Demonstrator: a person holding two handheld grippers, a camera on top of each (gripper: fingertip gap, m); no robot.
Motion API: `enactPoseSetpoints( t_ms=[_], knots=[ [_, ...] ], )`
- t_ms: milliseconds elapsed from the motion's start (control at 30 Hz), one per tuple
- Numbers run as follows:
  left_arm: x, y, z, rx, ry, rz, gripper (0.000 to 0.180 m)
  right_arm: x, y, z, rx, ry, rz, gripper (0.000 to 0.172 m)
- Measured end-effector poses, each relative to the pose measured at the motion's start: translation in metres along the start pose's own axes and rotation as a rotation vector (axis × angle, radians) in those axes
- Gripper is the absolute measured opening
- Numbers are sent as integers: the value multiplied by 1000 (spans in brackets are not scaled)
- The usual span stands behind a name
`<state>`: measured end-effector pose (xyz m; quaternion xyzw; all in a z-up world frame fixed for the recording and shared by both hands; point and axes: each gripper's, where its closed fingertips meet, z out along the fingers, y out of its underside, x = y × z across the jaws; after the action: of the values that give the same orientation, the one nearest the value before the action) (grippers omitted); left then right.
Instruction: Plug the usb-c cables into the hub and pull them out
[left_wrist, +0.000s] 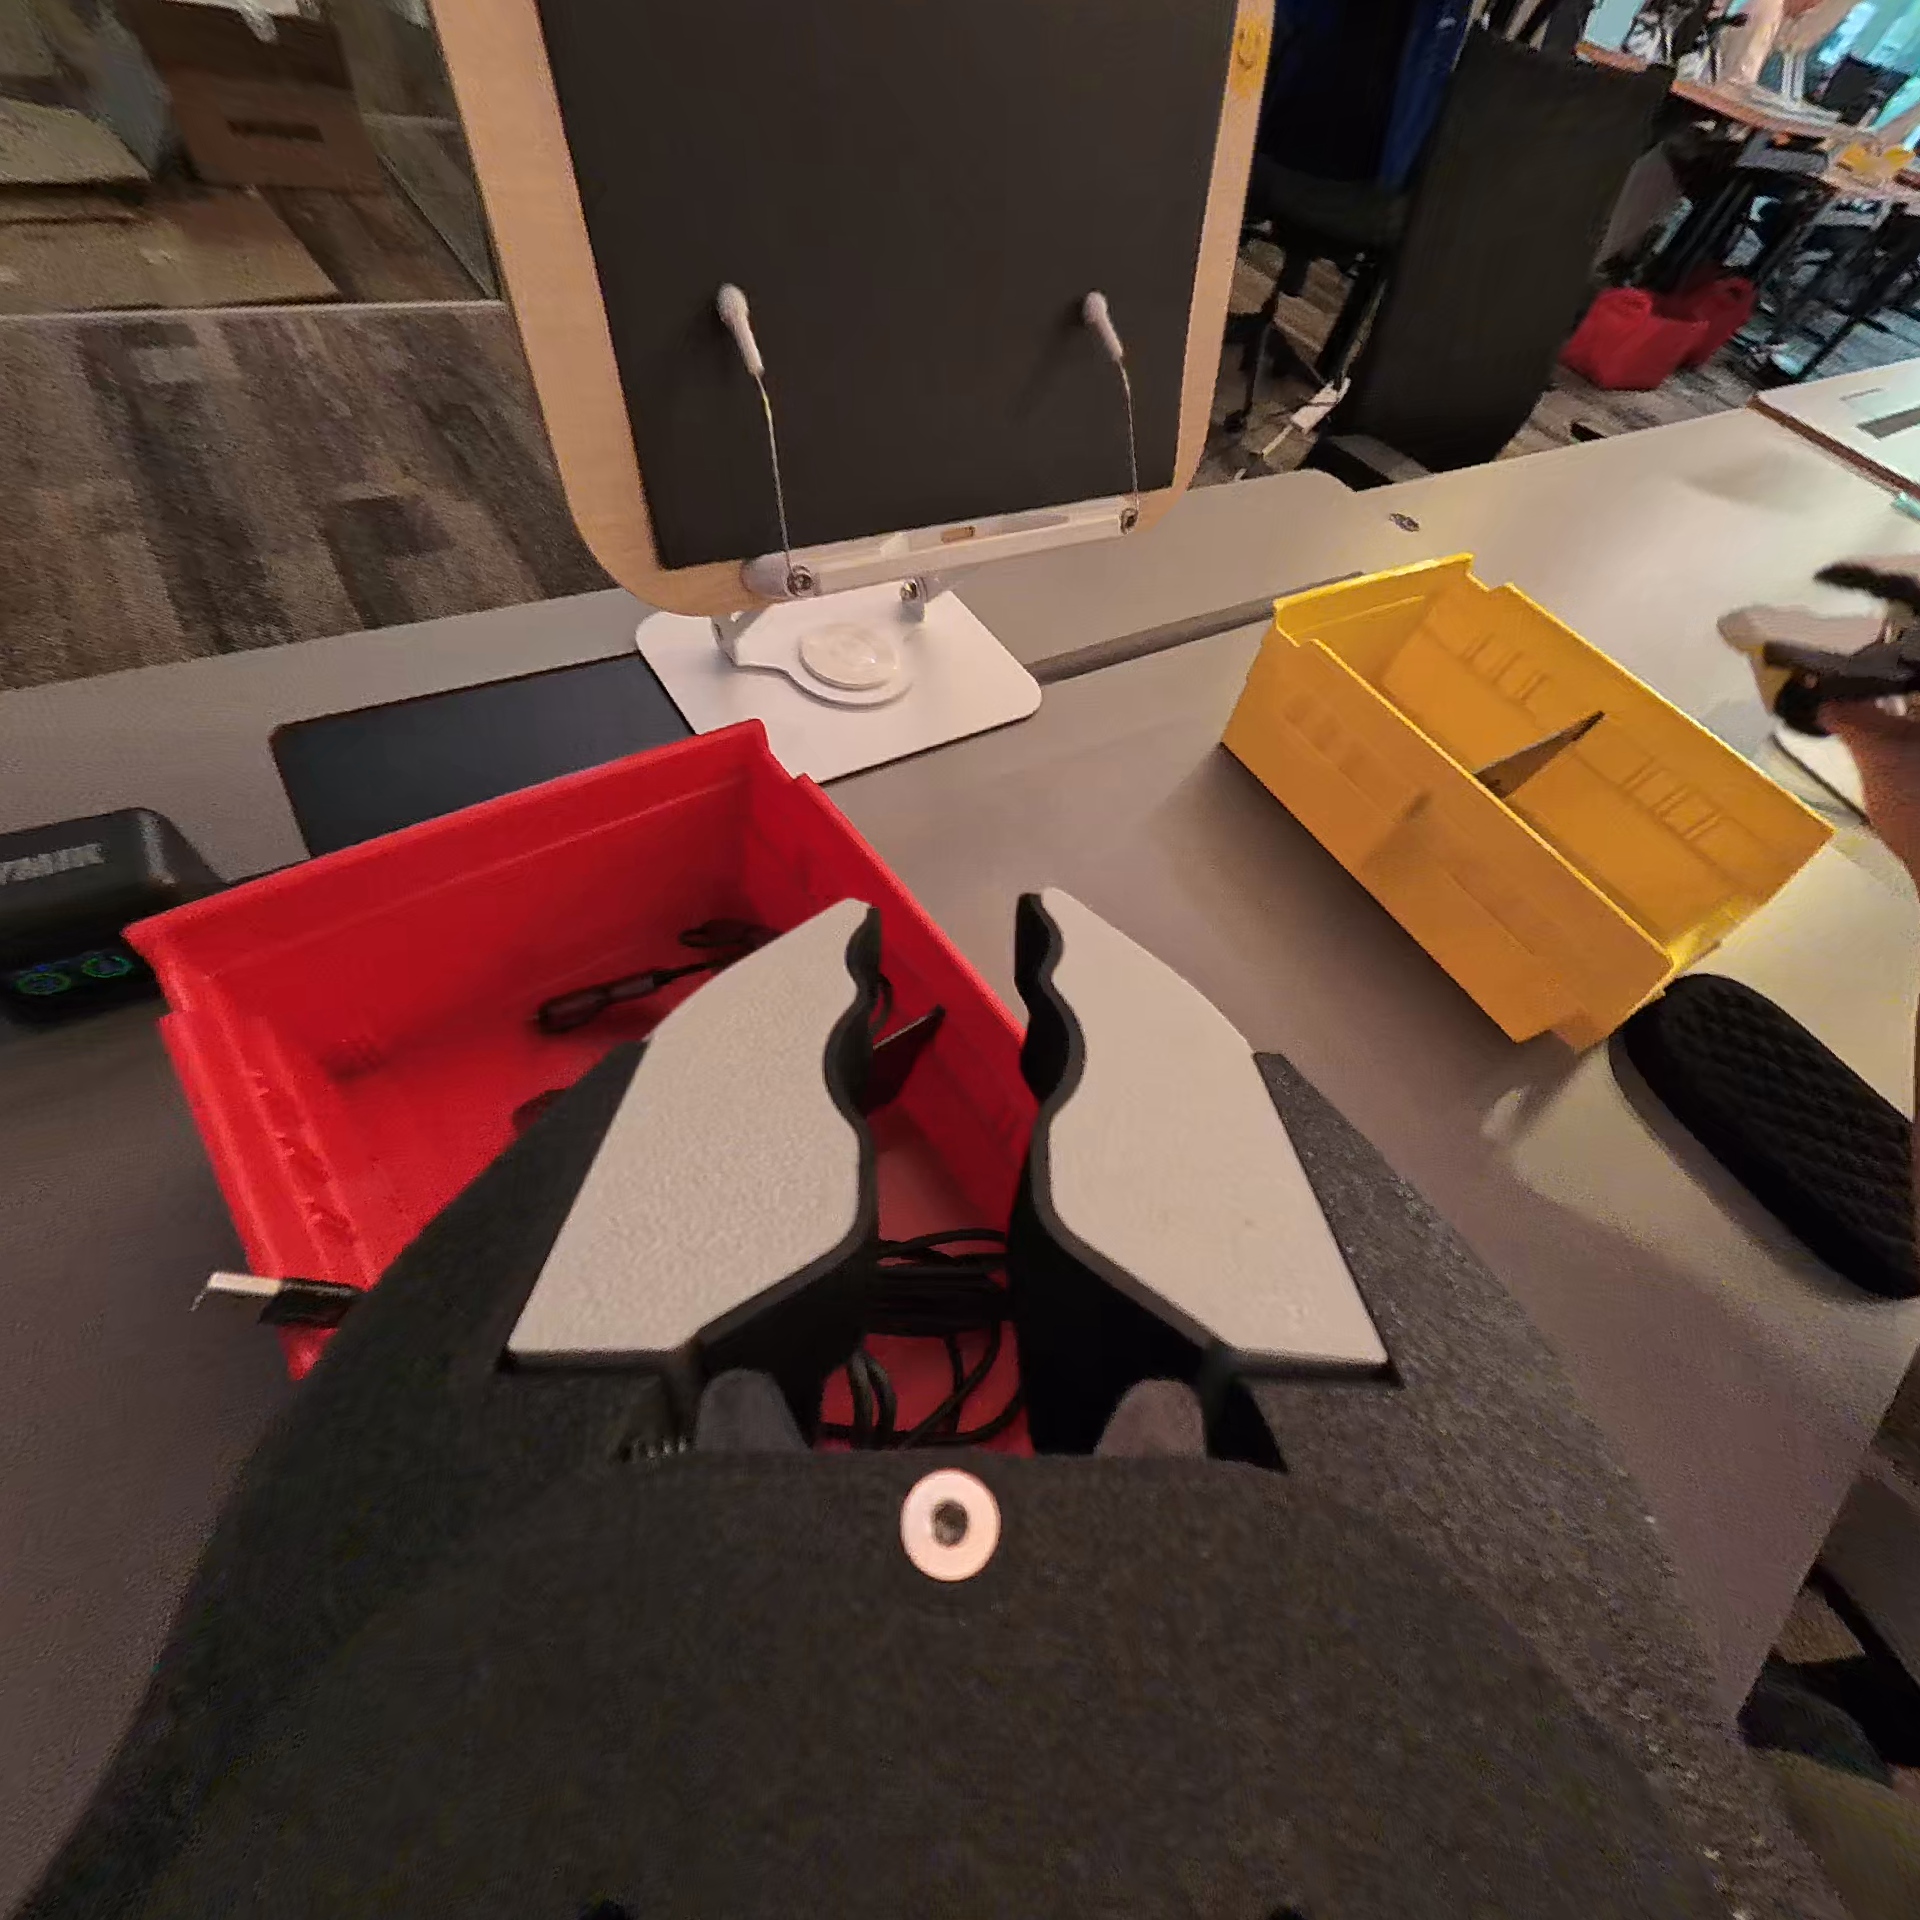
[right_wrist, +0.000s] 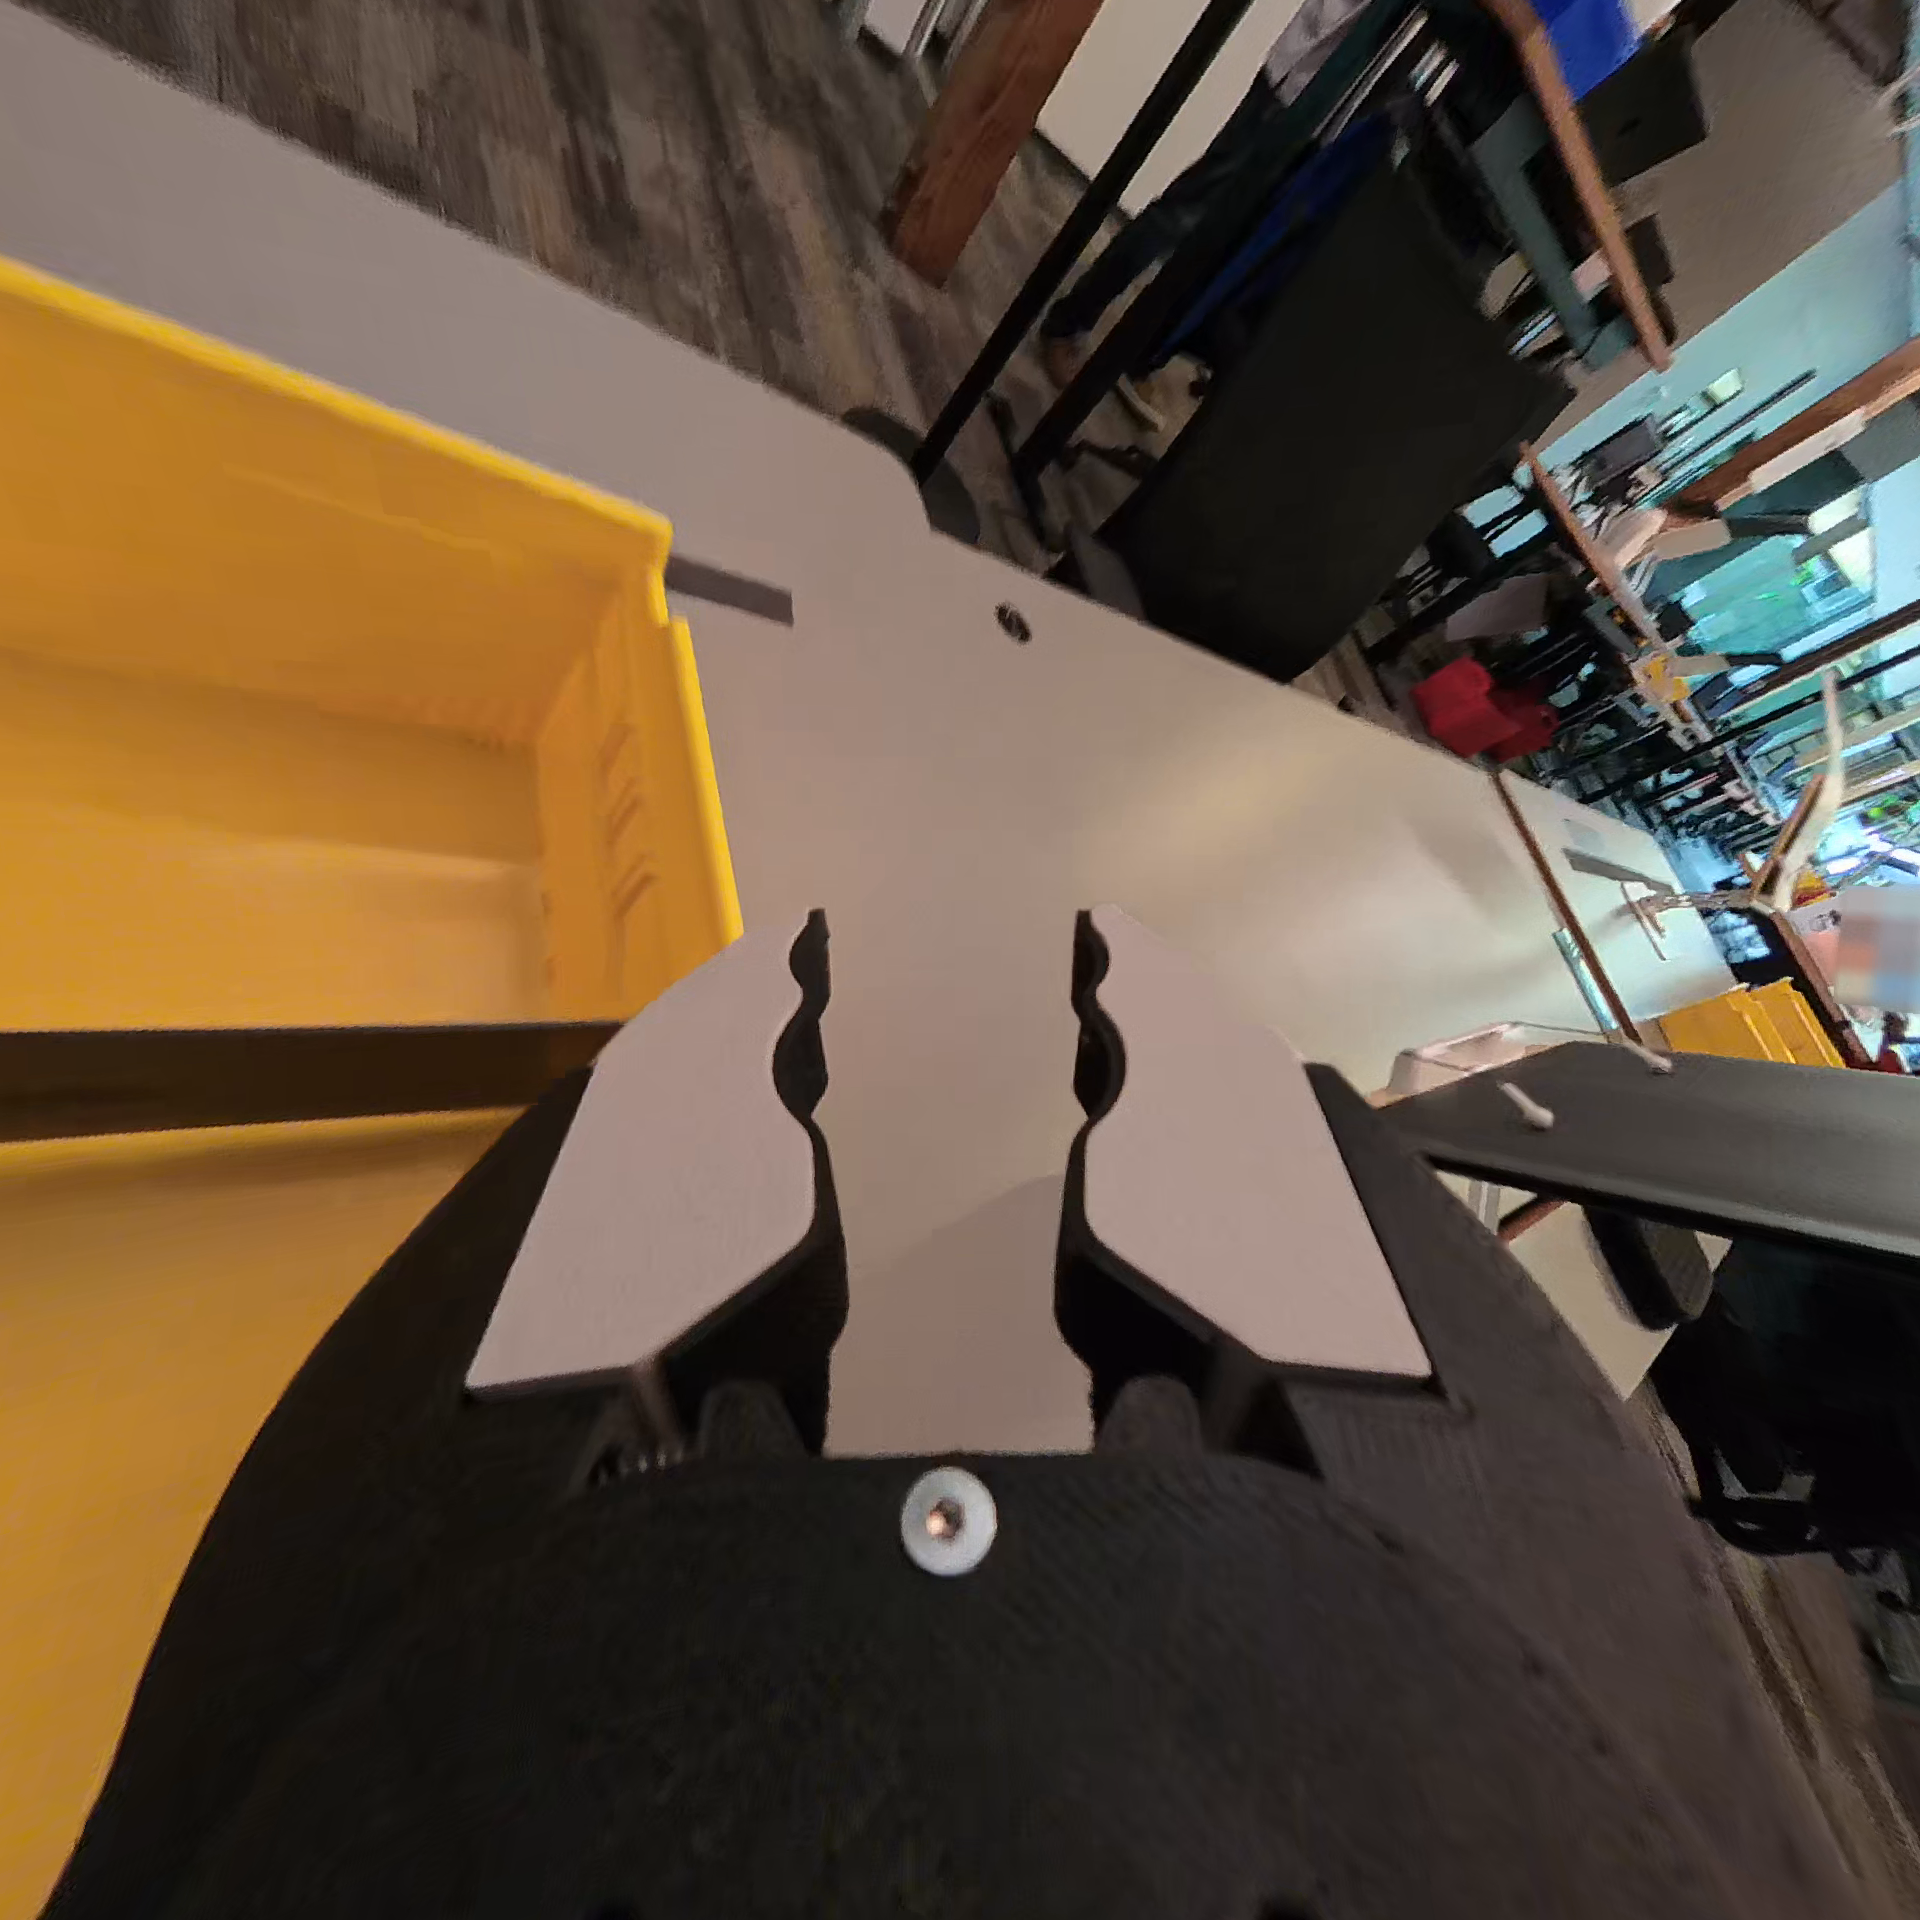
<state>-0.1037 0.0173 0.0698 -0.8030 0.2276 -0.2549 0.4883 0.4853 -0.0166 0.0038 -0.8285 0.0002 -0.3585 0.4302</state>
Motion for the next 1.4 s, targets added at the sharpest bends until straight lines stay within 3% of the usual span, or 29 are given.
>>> enactPoseSetpoints(
  t_ms=[267,500,667,933,1033,1167,1400],
  knots=[
    [19,5,14,-50,55,68,24,22,-76,-59,409,278,17,59],
    [14,15,23,-110,40,79,24,-15,-108,-66,495,27,116,63],
    [-1,19,26,-128,-14,46,24,-49,-145,-90,617,-189,136,51],
    [-26,22,20,-139,-127,3,24,-84,-202,-139,807,-393,86,33],
    [-41,29,7,-176,-200,35,24,-93,-208,-149,847,-483,109,20],
    [-73,45,-24,-226,-347,4,24,-98,-203,-151,903,-591,199,15],
    [-70,68,-27,-376,-356,123,23,-102,-203,-149,834,-938,336,21]
  ],
)
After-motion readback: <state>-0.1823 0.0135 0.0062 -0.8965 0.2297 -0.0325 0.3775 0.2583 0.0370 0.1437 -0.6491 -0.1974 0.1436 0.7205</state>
